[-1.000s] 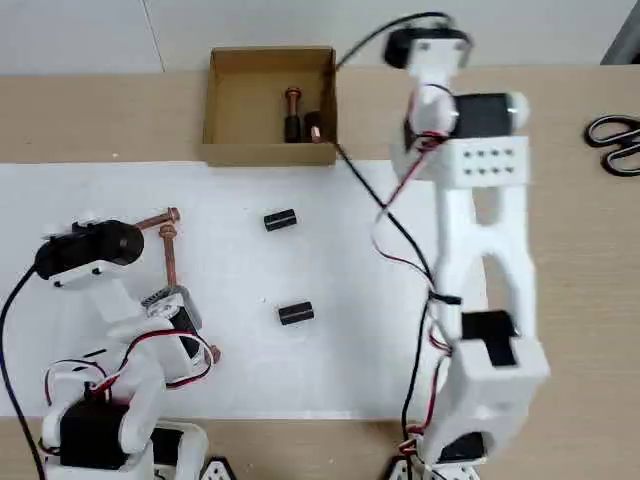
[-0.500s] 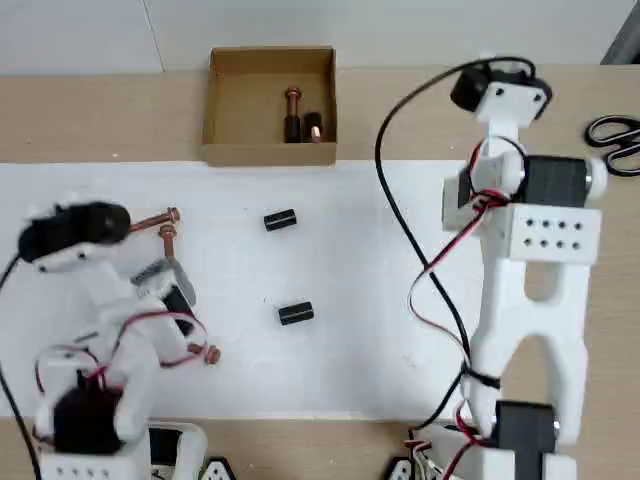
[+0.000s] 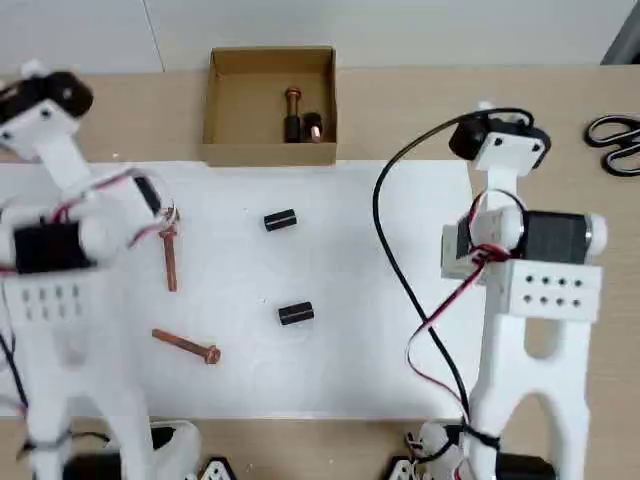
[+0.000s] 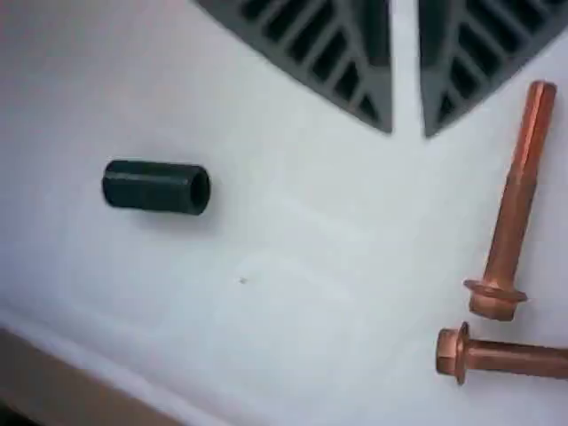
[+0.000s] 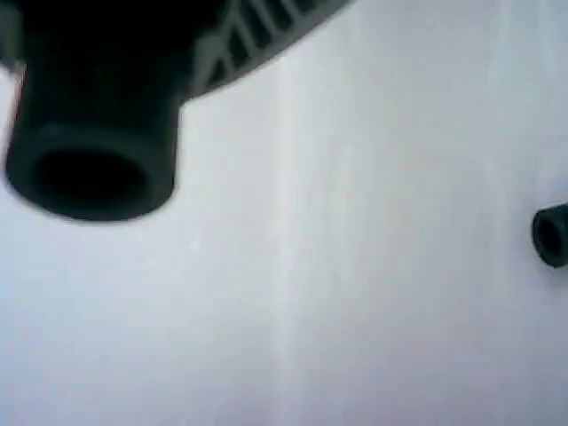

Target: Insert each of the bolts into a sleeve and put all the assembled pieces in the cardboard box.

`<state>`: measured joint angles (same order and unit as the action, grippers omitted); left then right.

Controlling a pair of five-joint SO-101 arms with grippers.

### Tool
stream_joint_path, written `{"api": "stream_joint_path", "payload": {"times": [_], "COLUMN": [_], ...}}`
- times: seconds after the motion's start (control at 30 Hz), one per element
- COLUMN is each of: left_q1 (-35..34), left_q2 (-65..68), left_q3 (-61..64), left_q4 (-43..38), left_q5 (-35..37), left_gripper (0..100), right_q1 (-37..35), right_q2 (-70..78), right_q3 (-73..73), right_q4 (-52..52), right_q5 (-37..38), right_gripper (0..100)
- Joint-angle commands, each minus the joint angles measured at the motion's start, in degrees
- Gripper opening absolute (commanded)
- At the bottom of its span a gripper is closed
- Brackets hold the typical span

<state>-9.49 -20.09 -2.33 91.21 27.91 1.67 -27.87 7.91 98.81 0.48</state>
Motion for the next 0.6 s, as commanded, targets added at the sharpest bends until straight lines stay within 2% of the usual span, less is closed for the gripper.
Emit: {"api": "stream_joint_path", "payload": {"times": [0.0, 0.1, 0.23, 0.43, 0.57], "left_q1": [-0.3, -2.1, -5.7, -7.8, -7.4], "left_q2": [9.7, 16.8, 22.7, 24.6, 24.7], "left_q3": [-11.3, -17.4, -20.7, -20.9, -16.3], "left_q4": [5.6, 9.0, 9.2, 9.2, 9.3], "left_q5": [-0.4, -0.4, -0.4, -11.3, -16.2], "left_gripper": [1, 1, 1, 1, 1], "right_q1": [0.4, 0.4, 0.4, 0.4, 2.1], "right_q2": [-4.7, -7.8, -11.1, -13.1, -14.3], "right_q3": [1.8, 4.4, 6.9, 10.4, 11.3], "right_q4": [0.5, 0.5, 0.5, 0.4, 0.4], "right_q5": [-0.4, -0.4, 2.6, 3.2, 3.2], "right_gripper": [0.6, 0.6, 0.6, 0.6, 0.6]}}
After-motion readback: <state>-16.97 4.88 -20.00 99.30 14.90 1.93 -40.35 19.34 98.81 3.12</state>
